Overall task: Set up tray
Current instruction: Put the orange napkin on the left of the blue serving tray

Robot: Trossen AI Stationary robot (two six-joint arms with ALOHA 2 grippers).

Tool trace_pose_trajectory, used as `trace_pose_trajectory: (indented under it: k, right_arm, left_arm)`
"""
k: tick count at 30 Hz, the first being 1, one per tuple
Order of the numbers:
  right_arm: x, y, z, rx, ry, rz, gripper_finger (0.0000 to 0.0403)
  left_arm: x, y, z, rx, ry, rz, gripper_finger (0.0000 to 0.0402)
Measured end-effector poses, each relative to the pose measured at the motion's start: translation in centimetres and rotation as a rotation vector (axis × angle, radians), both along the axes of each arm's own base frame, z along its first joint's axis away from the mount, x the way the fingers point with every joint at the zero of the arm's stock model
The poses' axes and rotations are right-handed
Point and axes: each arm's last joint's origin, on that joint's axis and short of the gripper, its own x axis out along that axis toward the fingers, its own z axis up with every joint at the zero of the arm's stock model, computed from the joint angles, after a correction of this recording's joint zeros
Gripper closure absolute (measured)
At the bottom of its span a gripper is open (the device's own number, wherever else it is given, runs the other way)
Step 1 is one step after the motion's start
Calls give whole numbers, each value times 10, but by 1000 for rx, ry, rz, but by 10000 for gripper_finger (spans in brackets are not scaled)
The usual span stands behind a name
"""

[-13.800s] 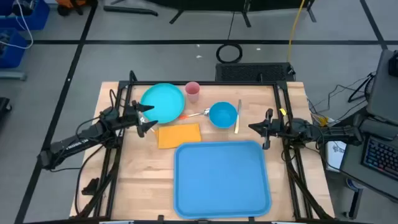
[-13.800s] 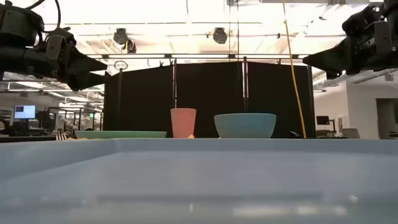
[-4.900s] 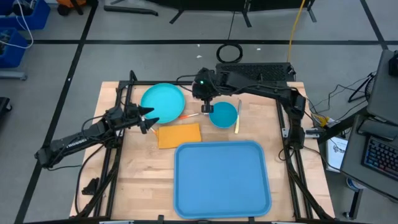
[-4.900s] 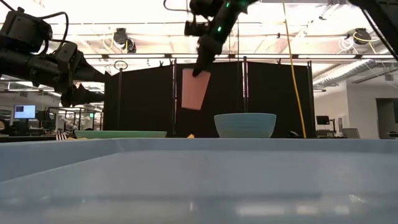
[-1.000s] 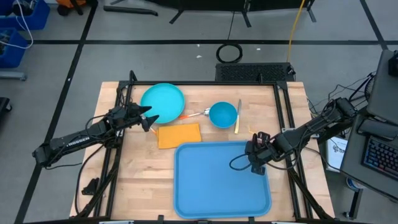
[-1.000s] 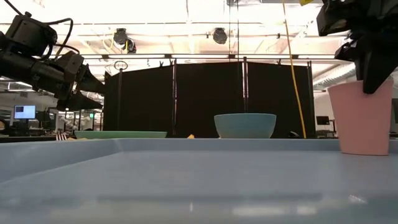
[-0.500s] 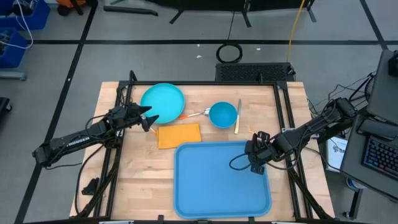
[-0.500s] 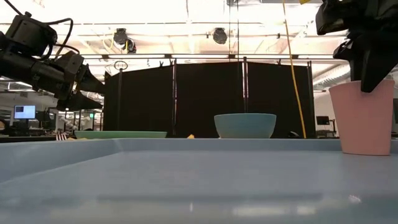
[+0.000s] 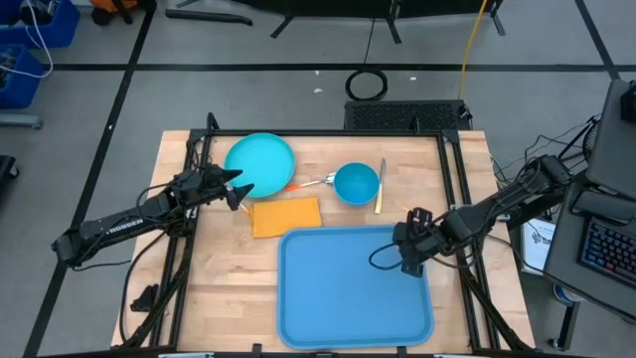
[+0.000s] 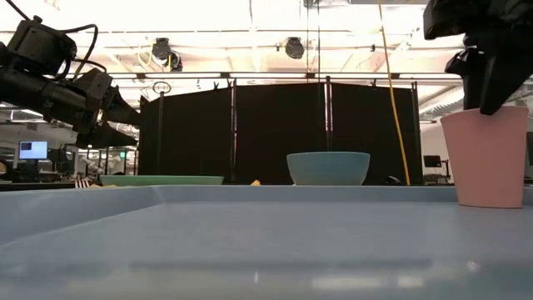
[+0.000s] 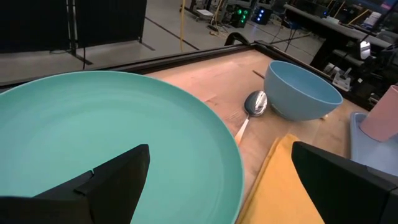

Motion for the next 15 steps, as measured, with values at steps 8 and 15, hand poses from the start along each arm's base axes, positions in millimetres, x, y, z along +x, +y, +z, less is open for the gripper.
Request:
trace_pose_trajectory:
  k: [8, 15]
  right_arm:
    - [-11, -7, 19, 12, -115, 13, 229]
    - [-8, -6, 43, 52, -376, 135, 228]
  left_arm:
    - [0, 0, 0, 0, 0, 0, 4]
    - [0, 0, 0, 0, 0, 0, 4]
